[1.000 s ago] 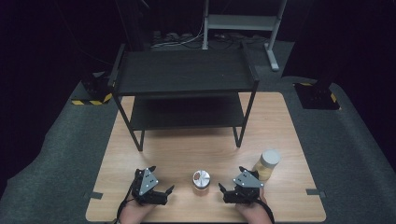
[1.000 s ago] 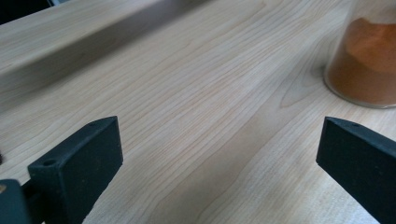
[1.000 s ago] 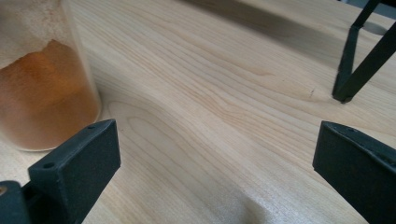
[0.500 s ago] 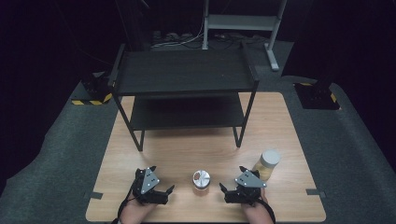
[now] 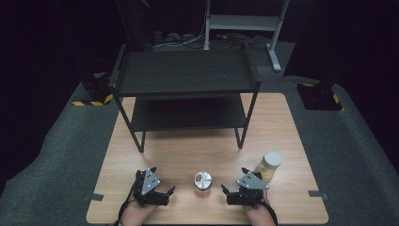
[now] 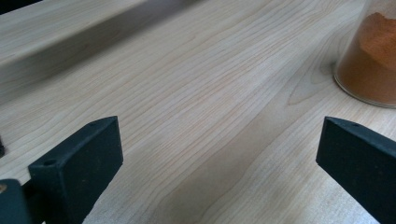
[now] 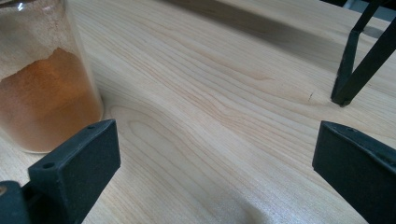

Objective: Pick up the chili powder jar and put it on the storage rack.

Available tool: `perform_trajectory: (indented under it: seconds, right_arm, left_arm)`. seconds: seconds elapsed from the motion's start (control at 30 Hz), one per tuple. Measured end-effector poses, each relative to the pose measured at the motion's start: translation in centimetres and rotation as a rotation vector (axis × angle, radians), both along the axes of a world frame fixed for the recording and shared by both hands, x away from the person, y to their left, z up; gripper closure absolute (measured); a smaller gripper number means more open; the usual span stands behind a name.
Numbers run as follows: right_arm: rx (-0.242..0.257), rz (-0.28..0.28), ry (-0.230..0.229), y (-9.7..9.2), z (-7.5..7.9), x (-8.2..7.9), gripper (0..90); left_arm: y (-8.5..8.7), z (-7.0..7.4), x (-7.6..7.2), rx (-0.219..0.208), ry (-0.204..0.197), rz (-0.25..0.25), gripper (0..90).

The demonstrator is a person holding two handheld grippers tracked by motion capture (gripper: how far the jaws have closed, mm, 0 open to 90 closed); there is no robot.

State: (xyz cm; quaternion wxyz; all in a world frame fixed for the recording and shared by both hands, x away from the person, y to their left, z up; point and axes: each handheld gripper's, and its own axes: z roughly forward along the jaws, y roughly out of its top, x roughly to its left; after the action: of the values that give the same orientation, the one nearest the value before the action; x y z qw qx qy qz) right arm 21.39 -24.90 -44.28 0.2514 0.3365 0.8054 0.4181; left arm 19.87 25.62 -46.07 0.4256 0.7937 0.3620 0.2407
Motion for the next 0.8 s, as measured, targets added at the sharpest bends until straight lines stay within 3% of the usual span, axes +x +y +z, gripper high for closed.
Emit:
perform_trajectory:
  seconds: [0.37, 0.57, 0.6, 0.8]
  right_arm:
    - [-0.002, 0.000, -0.001, 0.03, 0.00, -0.02, 0.4]
    - [0.001, -0.002, -0.003, 0.00, -0.02, -0.05, 0.4]
    - [0.001, -0.005, -0.002, 0.03, -0.02, -0.06, 0.4]
    - [0.005, -0.004, 0.000, -0.06, -0.02, -0.03, 0.4]
  left_arm:
    - [0.40, -0.23, -0.13, -0.035, -0.002, 0.015, 0.6]
    - [0.53, -0.20, -0.01, -0.054, 0.006, -0.004, 0.5]
    - [0.62, -0.18, -0.09, -0.074, 0.000, -0.009, 0.5]
    - [0.56, 0.40, -0.44, -0.103, -0.017, -0.026, 0.5]
